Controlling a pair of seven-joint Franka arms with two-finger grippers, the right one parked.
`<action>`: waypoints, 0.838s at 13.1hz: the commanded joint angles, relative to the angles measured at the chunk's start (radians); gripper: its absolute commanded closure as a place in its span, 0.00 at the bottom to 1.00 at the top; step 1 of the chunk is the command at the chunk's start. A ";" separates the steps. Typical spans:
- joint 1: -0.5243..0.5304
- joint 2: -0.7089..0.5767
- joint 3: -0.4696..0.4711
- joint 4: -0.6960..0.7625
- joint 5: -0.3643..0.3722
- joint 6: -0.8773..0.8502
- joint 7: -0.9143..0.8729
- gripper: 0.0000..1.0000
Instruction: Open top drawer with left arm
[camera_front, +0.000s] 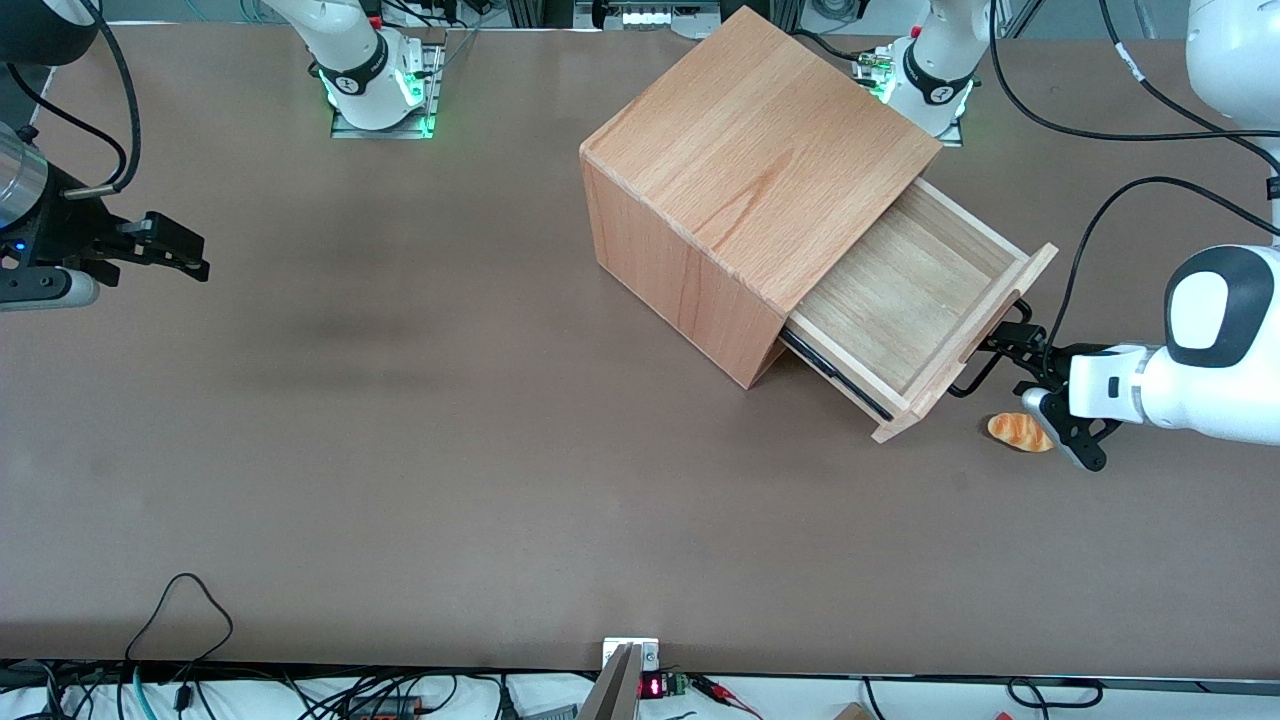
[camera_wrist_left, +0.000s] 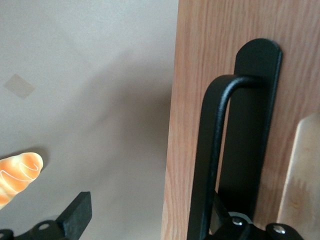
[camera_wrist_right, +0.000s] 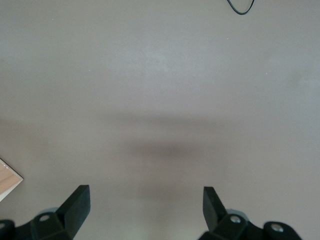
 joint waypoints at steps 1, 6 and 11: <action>0.001 0.014 -0.010 0.040 -0.008 -0.041 -0.006 0.00; -0.003 0.014 -0.009 0.111 -0.010 -0.091 -0.015 0.00; -0.002 0.012 -0.001 0.194 -0.002 -0.122 -0.015 0.00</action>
